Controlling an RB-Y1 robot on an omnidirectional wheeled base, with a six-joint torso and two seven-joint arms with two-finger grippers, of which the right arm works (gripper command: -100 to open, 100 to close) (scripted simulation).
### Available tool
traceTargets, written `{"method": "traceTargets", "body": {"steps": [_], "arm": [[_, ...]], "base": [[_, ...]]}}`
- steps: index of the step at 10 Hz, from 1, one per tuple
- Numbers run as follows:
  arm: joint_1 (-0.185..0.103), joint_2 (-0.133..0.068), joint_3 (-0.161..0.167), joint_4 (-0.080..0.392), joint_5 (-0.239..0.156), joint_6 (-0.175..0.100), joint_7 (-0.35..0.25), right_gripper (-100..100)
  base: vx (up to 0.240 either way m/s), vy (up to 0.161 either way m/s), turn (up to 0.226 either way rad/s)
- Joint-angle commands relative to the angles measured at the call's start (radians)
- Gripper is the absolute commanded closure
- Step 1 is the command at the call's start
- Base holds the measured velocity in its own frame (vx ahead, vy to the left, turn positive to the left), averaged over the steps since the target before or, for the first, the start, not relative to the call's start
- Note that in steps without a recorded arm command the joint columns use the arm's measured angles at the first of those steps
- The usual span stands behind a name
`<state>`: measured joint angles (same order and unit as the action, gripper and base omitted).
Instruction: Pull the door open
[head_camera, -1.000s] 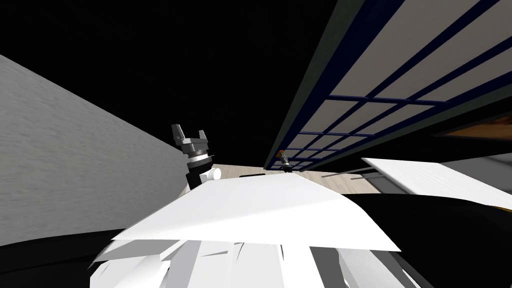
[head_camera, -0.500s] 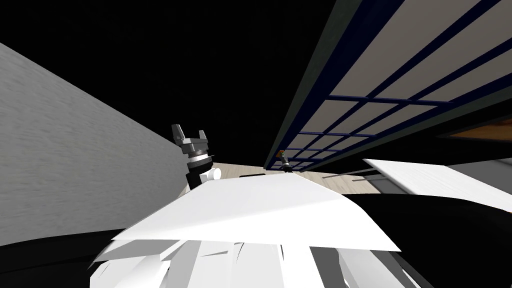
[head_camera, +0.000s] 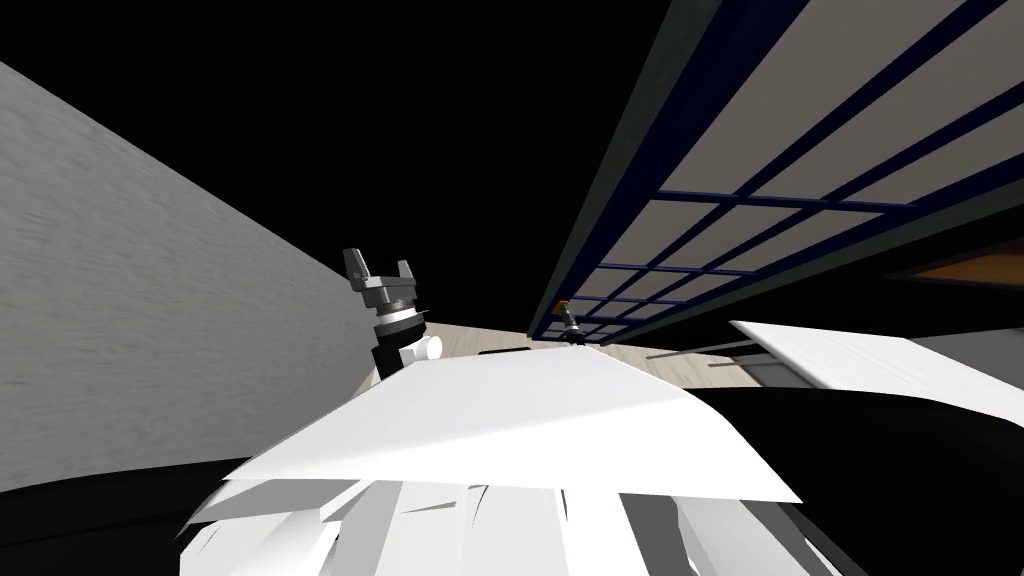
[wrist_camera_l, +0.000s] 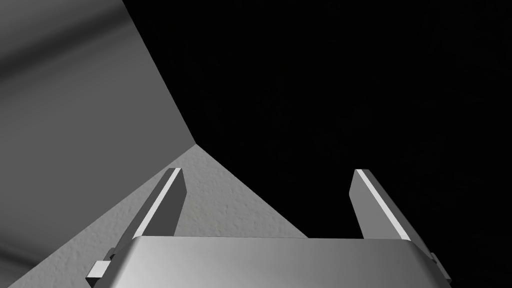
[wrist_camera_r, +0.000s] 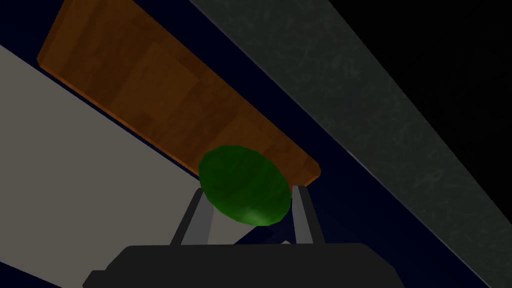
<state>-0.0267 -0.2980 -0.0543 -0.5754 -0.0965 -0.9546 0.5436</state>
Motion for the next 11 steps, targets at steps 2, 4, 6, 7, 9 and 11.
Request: {"method": "traceTargets", "body": {"steps": [2,4,6,7,9,11], "arm": [[-0.004,0.007,0.009,0.011,-0.011,-0.002,-0.072,100],[-0.004,0.007,0.011,0.010,-0.019,0.000,-0.112,100],[-0.004,0.007,0.013,0.010,-0.027,0.001,-0.151,100],[-0.005,0.007,0.016,0.009,-0.036,0.002,-0.190,100],[-0.005,0.007,0.018,0.008,-0.044,0.003,-0.230,100],[-0.006,0.008,0.020,0.008,-0.052,0.004,-0.270,100]], "base": [[-0.029,-0.014,0.031],[-0.037,-0.017,0.046],[-0.023,-0.013,0.042],[-0.023,-0.012,0.049],[-0.031,-0.020,0.046],[-0.029,-0.010,0.036]]}}
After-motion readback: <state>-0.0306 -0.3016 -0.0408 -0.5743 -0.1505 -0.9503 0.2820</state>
